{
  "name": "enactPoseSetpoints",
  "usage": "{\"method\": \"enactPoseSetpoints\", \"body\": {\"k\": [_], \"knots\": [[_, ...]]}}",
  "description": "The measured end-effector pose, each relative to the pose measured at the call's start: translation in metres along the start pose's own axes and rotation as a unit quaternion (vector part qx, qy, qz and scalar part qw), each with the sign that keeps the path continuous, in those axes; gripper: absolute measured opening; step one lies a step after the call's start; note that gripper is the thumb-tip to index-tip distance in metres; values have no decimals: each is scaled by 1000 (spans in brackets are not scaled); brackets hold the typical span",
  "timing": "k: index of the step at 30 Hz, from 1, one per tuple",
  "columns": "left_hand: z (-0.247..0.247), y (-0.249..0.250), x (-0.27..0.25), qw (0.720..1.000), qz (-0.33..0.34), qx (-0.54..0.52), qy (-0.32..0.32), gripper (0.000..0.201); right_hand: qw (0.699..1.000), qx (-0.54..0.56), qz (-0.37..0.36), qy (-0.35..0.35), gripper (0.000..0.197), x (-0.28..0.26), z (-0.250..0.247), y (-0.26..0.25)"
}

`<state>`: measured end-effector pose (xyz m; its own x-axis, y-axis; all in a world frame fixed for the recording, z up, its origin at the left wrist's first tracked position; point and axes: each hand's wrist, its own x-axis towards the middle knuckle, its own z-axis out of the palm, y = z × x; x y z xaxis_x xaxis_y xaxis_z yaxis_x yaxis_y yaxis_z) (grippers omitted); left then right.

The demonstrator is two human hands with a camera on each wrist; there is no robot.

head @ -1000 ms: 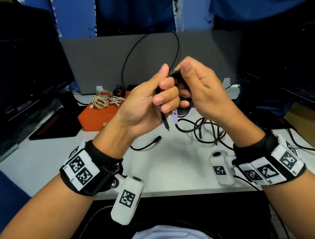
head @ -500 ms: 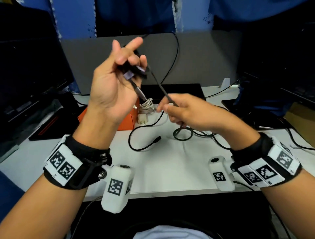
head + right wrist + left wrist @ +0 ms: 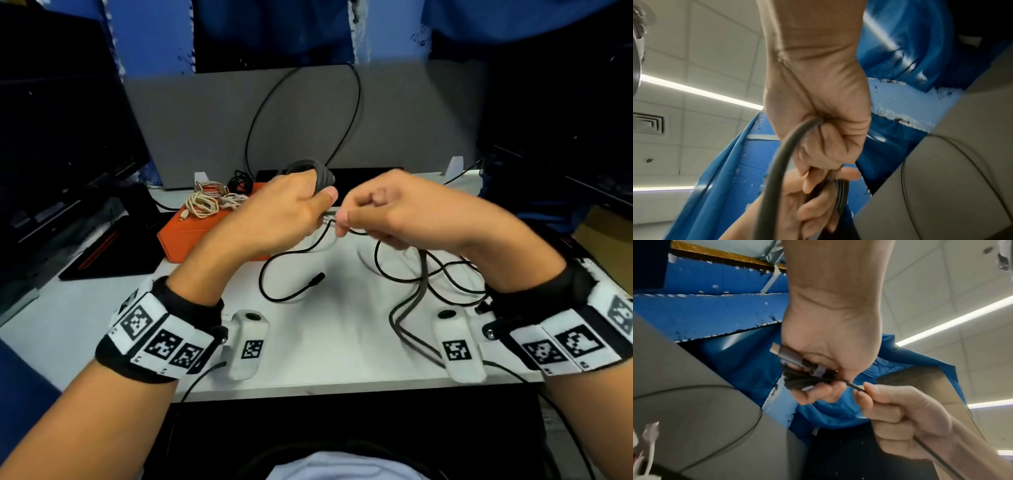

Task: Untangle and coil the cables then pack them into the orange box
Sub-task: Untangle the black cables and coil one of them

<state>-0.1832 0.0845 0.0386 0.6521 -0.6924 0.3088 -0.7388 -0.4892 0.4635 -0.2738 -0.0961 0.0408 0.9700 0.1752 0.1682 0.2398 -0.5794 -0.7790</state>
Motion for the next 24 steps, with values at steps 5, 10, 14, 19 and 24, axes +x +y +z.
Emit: {"method": "enactPoseSetpoints", "body": {"k": [5, 10, 14, 19, 24], "knots": [[-15, 4, -13, 958, 39, -246, -145, 42, 990, -64, -59, 112, 24, -2, -27, -1], [-7, 2, -10, 865, 78, -477, -136, 39, 958, -178, -94, 204, 31, -2, -26, 4], [3, 8, -4, 704, 89, -684, -168, 38, 966, -159, -92, 179, 61, 1, 7, 4], [9, 4, -3, 663, 81, -723, -178, 39, 965, -74, -111, 223, 47, 14, 24, 6], [-8, -2, -4, 796, 21, -588, -142, 40, 956, -173, -86, 220, 36, 10, 12, 3]]}}
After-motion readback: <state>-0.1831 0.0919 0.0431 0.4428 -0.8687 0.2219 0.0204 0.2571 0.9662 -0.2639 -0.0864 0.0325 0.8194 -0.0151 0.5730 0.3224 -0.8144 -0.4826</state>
